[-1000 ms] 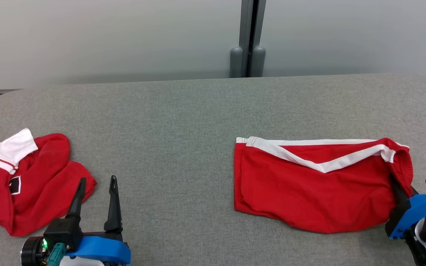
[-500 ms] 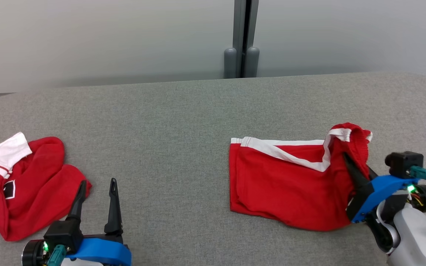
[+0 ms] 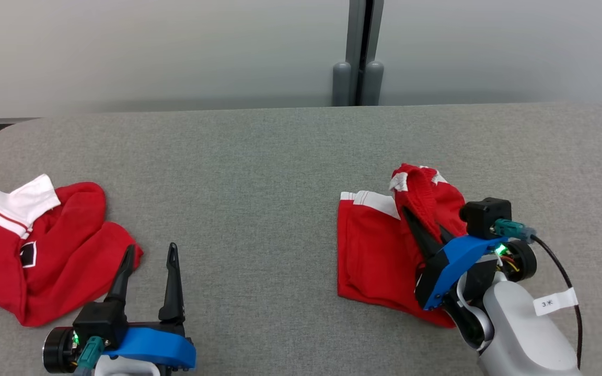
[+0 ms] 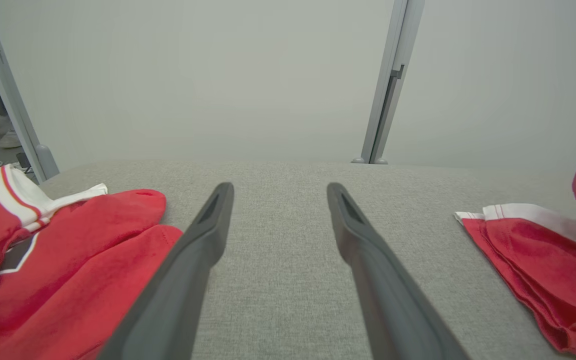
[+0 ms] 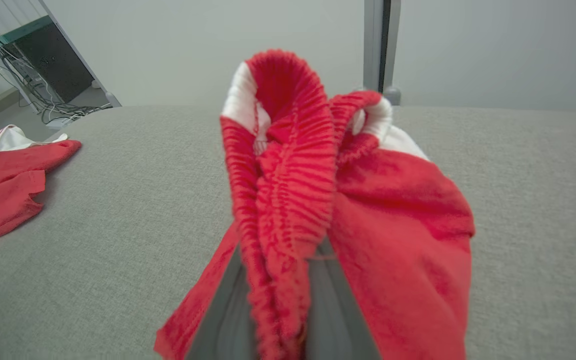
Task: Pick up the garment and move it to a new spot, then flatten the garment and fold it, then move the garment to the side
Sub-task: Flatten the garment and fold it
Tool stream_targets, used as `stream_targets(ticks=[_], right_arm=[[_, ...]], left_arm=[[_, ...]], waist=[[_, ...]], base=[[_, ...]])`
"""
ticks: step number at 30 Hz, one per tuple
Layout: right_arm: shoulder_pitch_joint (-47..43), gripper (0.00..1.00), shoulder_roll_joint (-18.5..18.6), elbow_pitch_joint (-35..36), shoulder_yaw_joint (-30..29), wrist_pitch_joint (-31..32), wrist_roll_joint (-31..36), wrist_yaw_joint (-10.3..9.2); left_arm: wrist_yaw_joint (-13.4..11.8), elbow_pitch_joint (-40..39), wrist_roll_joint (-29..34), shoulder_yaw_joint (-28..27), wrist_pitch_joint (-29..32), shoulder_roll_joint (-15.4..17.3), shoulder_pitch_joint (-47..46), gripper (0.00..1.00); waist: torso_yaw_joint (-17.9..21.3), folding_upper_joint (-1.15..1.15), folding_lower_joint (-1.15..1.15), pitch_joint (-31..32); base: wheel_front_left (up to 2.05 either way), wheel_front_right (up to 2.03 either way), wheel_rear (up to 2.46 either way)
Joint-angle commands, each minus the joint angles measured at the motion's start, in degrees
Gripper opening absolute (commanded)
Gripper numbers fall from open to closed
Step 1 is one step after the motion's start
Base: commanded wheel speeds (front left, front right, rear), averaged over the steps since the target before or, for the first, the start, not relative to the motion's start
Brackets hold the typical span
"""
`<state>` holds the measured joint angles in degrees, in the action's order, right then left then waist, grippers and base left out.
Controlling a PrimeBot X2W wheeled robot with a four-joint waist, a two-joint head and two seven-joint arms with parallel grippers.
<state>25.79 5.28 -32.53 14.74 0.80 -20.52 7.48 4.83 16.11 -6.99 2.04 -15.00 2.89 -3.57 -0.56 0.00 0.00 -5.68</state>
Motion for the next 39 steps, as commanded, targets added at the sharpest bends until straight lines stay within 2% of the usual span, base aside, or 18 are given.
stream_targets(ticks=[1,4,5,6,7,13,19,28,39], right_arm=[[0.7,0.0,-0.5,-0.7,-0.4,-0.2,0.6,0.03],[1.0,0.0,-1.3,-3.5,-1.2,-0.1,3.6,0.03],[1.1,0.14,-1.5,-4.5,-1.6,-0.5,4.4,0.03],[1.2,0.44,-1.8,-5.2,-1.9,-1.1,4.8,0.03],[1.2,1.0,-2.0,-6.0,-2.1,-1.5,5.0,0.03],[1.2,1.0,-2.3,-7.9,-1.6,-6.6,5.2,0.03],[0.0,1.0,-1.9,-5.6,-0.3,-10.9,4.4,0.03],[-5.4,1.0,2.7,5.2,-5.7,-15.7,7.6,0.03],[-17.6,1.0,0.7,19.1,-14.1,-16.0,9.7,0.03]], left_arm=[[-0.3,0.1,-0.2,0.3,-0.3,0.0,-0.8,1.0],[-0.4,0.1,-0.6,0.9,-0.3,0.0,-1.4,1.0],[-0.5,0.2,-0.6,1.1,-0.3,0.0,-1.6,1.0],[-0.6,0.2,-0.8,1.2,-0.3,0.0,-1.6,1.0],[-0.7,0.2,-0.9,1.3,-0.3,0.0,-1.6,1.0],[-1.3,-0.3,-0.9,0.6,-0.3,0.0,-0.5,1.0],[-1.2,-0.5,-0.5,-0.2,-0.3,0.0,-0.1,1.0],[-1.3,-0.7,0.0,-1.5,-0.3,0.0,0.3,1.0],[-1.0,-2.1,1.8,-3.6,-0.3,0.4,2.7,1.0]], waist=[[-0.8,0.0,0.0,-0.4],[-1.9,0.0,0.0,-0.8],[-2.2,0.0,0.0,-0.9],[-2.4,0.0,0.0,-1.0],[-2.5,0.0,0.0,-1.1],[-1.6,0.0,0.0,-0.8],[0.4,0.0,0.0,-0.2],[3.7,0.0,0.0,1.4],[5.2,0.0,0.0,4.1]], base=[[0.0,0.0,0.0],[0.0,0.0,0.0],[0.0,0.0,0.0],[0.0,0.0,0.0],[0.0,0.0,0.0],[0.0,0.0,0.0],[0.0,0.0,0.0],[0.0,0.0,0.0],[0.0,0.0,0.0]])
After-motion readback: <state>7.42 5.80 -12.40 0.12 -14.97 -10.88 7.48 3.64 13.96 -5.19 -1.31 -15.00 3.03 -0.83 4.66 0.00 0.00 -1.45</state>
